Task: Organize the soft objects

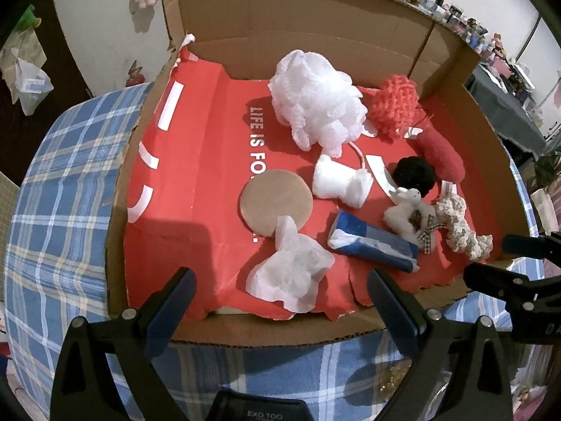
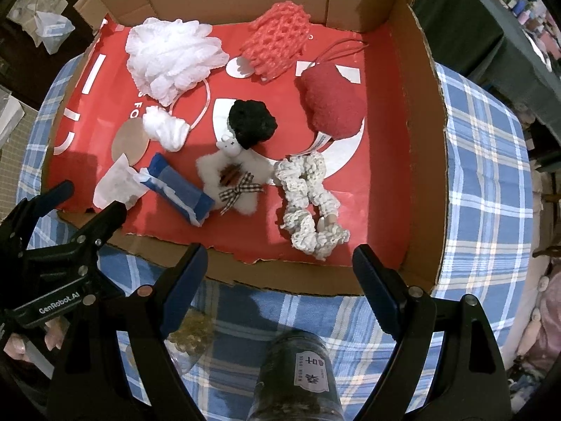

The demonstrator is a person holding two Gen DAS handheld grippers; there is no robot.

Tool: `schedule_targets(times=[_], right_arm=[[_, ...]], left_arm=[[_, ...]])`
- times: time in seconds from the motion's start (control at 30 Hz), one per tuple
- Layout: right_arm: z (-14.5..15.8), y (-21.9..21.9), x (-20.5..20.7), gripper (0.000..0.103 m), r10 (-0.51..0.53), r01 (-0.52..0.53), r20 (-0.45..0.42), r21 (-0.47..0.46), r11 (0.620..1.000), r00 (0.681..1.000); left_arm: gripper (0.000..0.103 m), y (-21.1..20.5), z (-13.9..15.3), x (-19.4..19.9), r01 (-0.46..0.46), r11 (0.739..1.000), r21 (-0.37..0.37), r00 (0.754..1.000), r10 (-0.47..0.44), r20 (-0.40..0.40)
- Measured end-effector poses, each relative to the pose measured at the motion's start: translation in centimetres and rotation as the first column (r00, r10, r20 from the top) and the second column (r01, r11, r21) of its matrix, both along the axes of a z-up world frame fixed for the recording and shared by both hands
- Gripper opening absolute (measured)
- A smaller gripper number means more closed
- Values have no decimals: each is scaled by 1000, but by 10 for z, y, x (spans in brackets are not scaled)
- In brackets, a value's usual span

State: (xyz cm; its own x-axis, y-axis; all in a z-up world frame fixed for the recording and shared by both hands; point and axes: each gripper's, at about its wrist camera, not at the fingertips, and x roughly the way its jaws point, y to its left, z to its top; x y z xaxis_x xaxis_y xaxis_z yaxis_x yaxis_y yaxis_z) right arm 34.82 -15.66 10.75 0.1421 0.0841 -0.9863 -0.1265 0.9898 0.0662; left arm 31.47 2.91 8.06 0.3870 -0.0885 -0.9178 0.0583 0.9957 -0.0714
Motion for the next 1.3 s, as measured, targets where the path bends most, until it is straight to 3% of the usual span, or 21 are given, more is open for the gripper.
schedule_targets(times=[1.3], right_arm=[[-5, -5, 0, 85, 2, -2, -8, 4, 1000, 1000]], left_arm=[[100, -2, 3, 2, -5, 1000, 28, 1000, 5, 4]])
